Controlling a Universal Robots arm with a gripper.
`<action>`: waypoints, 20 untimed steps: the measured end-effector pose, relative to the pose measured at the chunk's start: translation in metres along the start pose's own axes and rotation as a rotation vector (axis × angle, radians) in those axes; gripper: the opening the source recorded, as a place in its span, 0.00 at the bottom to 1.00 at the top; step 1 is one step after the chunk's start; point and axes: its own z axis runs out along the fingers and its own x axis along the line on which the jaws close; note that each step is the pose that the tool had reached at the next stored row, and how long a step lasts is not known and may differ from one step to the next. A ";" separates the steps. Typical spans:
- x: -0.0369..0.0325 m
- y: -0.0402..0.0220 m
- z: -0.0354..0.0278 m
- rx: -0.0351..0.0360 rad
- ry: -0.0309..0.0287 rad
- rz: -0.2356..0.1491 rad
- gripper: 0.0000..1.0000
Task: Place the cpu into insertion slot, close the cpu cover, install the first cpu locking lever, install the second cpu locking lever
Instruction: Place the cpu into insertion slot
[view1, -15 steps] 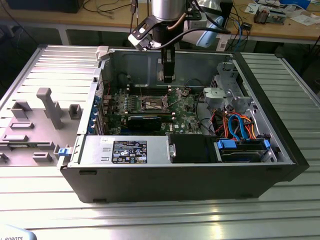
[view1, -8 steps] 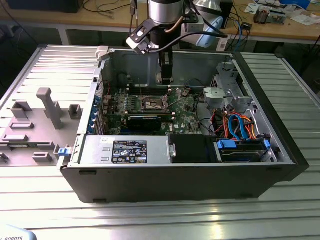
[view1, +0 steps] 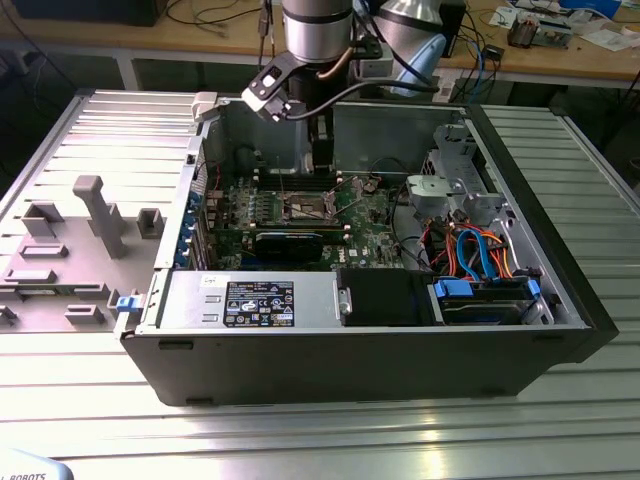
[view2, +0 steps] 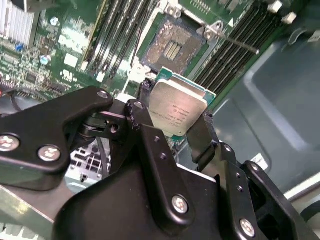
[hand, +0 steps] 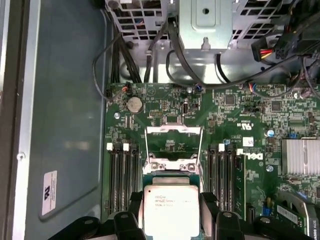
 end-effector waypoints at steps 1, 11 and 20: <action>-0.0002 -0.0027 0.0035 0.0000 0.0001 -0.001 0.54; -0.0012 -0.0083 0.0246 0.0000 0.0002 -0.001 0.54; -0.0046 -0.0138 0.0429 0.0001 0.0001 -0.001 0.54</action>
